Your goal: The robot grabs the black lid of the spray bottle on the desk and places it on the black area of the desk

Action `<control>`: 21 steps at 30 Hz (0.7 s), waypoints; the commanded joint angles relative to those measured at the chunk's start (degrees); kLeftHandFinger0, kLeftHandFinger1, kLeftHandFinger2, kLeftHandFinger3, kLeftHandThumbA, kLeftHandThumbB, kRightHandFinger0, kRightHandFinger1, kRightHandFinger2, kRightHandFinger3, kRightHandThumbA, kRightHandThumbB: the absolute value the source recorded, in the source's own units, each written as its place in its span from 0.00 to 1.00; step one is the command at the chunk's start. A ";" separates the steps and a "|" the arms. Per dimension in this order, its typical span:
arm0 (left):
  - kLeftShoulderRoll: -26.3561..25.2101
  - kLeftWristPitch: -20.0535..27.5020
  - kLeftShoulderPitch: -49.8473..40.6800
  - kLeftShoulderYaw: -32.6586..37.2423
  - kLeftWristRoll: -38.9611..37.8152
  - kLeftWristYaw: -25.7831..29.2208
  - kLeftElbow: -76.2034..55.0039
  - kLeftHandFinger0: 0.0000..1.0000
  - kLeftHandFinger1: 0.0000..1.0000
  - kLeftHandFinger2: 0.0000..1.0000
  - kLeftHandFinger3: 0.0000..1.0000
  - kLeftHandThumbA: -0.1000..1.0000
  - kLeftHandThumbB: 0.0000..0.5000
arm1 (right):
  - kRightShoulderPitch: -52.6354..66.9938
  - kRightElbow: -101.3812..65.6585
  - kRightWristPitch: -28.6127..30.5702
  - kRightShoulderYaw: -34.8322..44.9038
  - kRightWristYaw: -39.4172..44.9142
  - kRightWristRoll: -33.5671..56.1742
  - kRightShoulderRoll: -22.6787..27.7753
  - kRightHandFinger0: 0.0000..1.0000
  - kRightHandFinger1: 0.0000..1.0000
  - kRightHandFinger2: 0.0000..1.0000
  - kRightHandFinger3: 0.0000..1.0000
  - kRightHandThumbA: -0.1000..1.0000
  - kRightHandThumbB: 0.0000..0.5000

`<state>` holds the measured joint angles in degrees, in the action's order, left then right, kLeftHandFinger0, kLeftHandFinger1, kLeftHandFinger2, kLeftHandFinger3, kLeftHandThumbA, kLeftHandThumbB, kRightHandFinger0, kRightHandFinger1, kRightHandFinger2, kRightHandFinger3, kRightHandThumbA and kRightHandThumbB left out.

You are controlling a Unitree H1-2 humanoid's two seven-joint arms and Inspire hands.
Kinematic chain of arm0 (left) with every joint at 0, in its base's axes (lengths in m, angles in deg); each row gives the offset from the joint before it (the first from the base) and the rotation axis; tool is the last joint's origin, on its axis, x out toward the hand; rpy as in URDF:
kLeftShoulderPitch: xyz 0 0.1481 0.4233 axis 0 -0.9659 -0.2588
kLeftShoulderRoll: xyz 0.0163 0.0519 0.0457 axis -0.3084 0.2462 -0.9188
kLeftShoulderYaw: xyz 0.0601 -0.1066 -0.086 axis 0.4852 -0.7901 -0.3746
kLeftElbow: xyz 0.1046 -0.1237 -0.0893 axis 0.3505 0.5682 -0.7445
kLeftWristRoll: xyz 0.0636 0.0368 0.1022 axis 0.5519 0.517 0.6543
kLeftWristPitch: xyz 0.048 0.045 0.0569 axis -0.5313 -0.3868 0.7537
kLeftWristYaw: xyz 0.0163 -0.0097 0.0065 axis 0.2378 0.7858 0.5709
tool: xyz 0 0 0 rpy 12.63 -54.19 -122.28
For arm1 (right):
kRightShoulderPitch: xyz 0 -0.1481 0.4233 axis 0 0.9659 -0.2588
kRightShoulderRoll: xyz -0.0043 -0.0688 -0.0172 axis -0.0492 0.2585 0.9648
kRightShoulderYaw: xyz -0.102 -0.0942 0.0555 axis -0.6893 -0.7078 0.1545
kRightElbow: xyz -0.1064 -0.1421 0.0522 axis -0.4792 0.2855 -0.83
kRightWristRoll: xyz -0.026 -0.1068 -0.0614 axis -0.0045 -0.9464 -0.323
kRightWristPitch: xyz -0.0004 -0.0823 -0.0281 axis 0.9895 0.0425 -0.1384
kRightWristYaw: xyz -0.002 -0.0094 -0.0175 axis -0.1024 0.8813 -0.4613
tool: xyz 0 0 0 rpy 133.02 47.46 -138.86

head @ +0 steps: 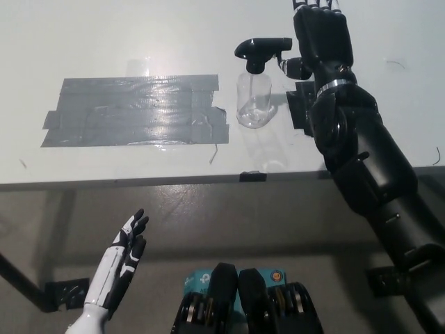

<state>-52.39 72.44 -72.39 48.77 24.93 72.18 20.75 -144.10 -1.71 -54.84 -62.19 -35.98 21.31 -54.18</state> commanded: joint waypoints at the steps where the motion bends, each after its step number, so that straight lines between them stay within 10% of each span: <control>1: -0.42 0.69 0.98 0.33 0.34 -0.16 -1.93 1.00 1.00 1.00 1.00 0.97 0.12 | -5.27 0.00 1.73 -0.80 -2.19 0.42 0.52 1.00 1.00 1.00 1.00 0.93 0.72; 21: -0.87 0.80 1.53 0.48 0.57 -0.33 -1.94 1.00 1.00 1.00 1.00 0.97 0.13 | -7.00 2.03 0.96 -1.81 -2.19 1.25 0.10 1.00 1.00 1.00 1.00 0.94 0.74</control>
<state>-52.46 72.44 -71.90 49.00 25.00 72.15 20.71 -146.35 0.11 -54.82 -64.06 -36.32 21.70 -54.33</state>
